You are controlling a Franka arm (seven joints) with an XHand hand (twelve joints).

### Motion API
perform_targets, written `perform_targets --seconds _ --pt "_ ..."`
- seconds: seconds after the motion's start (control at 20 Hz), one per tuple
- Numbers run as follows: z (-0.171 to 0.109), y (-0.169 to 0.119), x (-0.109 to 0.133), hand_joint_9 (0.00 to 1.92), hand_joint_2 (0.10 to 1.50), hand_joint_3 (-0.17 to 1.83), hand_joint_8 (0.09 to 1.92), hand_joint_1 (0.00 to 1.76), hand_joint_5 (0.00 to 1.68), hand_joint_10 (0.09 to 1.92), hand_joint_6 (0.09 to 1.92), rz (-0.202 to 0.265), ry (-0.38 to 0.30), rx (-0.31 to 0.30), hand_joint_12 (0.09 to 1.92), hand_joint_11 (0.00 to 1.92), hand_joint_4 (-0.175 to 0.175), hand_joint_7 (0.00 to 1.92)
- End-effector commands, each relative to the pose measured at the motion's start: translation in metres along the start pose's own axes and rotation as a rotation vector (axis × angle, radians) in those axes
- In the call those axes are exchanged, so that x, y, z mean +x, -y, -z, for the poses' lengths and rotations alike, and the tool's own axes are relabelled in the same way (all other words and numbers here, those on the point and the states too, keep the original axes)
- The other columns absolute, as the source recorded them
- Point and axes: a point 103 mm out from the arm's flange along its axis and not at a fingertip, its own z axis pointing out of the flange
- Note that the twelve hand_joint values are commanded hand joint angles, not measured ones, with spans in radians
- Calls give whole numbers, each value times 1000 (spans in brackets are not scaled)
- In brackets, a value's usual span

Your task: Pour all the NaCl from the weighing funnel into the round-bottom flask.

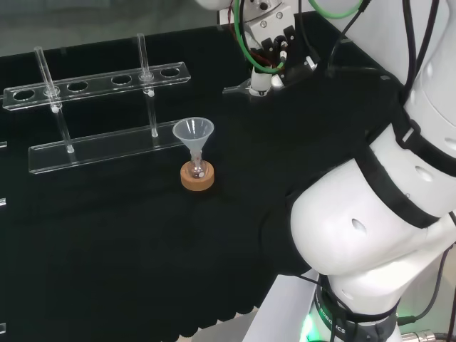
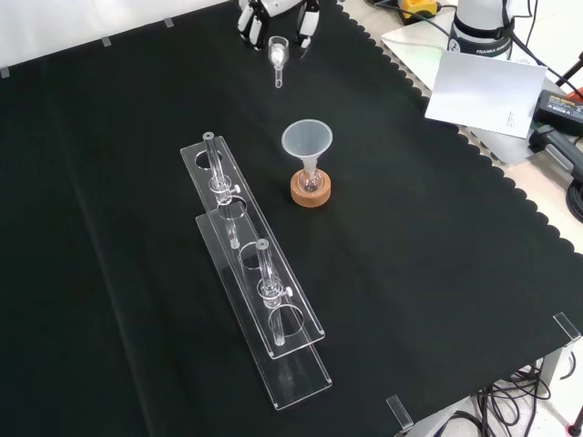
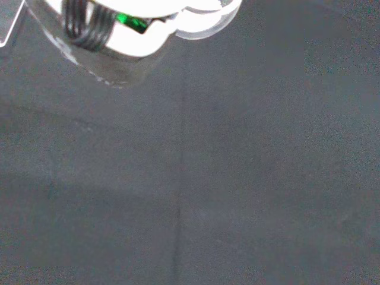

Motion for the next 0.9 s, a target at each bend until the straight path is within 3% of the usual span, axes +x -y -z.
perform_targets --seconds 0.05,0.9 --pt "0 16 10 1253 727 501 627 1122 1309 127 546 17 20 17 844 1103 175 818" --pt "1 14 43 1243 727 502 627 1122 1308 116 547 48 124 72 847 1094 175 812"
